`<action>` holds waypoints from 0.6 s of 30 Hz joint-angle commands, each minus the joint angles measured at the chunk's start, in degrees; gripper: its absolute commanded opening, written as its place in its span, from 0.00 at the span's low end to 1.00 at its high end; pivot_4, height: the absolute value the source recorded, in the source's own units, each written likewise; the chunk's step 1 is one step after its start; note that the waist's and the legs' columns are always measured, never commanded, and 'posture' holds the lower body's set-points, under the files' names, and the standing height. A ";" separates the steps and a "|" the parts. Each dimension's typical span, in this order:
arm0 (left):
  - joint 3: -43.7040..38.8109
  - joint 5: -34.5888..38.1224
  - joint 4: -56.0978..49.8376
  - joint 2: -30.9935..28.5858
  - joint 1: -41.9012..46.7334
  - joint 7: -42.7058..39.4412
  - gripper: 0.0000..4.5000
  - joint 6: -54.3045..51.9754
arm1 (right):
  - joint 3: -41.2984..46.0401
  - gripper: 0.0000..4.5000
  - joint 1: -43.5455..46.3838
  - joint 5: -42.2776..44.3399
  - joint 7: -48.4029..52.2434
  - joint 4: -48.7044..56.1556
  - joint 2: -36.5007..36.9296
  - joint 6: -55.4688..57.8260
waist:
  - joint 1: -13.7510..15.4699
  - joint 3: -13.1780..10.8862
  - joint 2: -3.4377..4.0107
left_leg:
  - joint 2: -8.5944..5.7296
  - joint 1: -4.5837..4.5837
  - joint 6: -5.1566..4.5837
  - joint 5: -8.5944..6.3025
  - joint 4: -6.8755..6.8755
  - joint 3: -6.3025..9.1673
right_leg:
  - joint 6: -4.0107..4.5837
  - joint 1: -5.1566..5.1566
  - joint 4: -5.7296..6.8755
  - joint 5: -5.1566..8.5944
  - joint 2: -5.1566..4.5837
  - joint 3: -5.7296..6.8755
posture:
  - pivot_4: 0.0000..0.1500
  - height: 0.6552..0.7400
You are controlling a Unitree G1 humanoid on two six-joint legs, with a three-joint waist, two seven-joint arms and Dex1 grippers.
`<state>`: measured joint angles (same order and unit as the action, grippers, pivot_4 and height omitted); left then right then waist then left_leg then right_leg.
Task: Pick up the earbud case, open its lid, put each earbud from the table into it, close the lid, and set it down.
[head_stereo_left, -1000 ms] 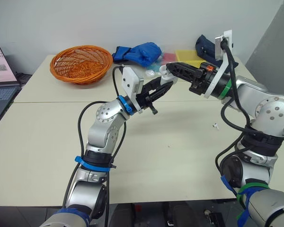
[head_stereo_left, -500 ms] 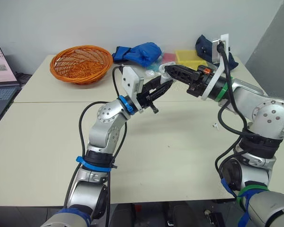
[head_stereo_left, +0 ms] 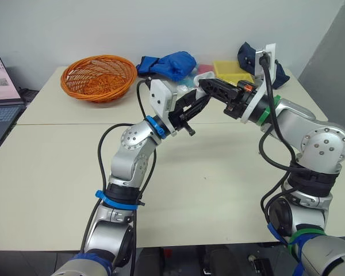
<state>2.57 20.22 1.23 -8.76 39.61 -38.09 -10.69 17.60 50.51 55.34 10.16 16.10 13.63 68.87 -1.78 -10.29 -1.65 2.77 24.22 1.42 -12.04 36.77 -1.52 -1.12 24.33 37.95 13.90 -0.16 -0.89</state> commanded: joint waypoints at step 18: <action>-0.64 1.25 -3.49 0.74 1.71 0.94 0.17 1.41 | -1.48 0.09 -1.97 1.19 -1.25 1.37 2.53 -3.44 | 0.01 0.00 0.00 | 0.00 0.01 0.00 0.00 0.00 0.00 | 0.00 0.00 -0.01 0.00 0.00 0.00 | 1.00 1.00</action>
<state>3.03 20.18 1.23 -8.53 39.63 -37.65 -10.75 15.66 48.88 56.03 9.86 16.73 15.35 65.77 -1.77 -10.29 -1.65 2.77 24.23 1.41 -12.04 36.77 -1.51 -1.12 24.34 37.94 13.90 -0.16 -0.88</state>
